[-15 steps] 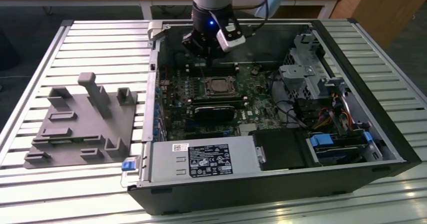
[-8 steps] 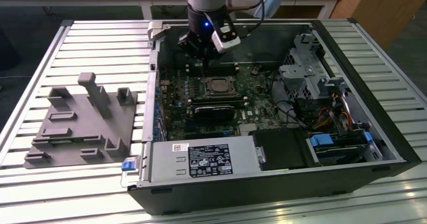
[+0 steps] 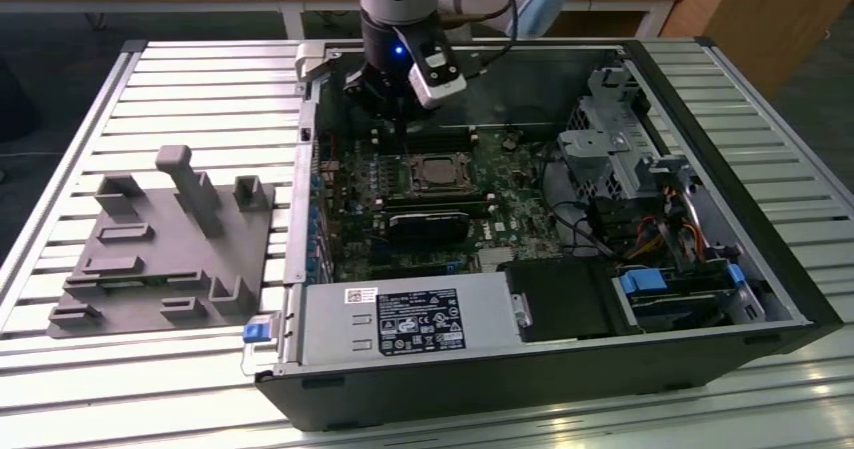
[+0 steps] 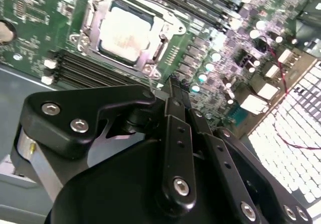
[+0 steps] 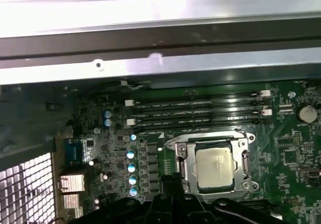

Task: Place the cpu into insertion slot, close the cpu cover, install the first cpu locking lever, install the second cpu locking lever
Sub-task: 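Install the first cpu locking lever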

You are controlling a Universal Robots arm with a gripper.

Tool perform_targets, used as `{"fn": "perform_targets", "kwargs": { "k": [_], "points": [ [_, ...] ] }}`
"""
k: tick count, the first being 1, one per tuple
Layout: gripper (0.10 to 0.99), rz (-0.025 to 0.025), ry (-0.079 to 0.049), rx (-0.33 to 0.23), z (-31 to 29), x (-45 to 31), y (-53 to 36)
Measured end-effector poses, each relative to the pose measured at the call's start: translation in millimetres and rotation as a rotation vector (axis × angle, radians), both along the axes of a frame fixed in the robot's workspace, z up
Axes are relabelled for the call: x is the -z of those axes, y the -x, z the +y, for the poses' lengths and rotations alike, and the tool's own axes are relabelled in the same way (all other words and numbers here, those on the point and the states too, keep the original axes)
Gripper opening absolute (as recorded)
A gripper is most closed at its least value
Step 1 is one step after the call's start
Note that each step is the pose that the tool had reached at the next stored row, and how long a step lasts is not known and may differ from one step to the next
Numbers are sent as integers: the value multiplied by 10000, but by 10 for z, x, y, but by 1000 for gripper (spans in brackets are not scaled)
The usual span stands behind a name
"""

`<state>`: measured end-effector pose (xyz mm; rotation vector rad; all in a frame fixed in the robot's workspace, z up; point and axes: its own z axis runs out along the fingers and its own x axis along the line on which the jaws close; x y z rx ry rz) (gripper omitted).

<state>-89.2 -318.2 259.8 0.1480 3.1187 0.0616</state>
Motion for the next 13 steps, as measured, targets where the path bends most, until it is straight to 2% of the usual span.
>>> {"fn": "perform_targets", "kwargs": {
  "k": [8,13],
  "points": [
    [106,-5,-16,-20,14,17,91],
    [106,-5,-30,-27,77,31,111]
  ]
}}
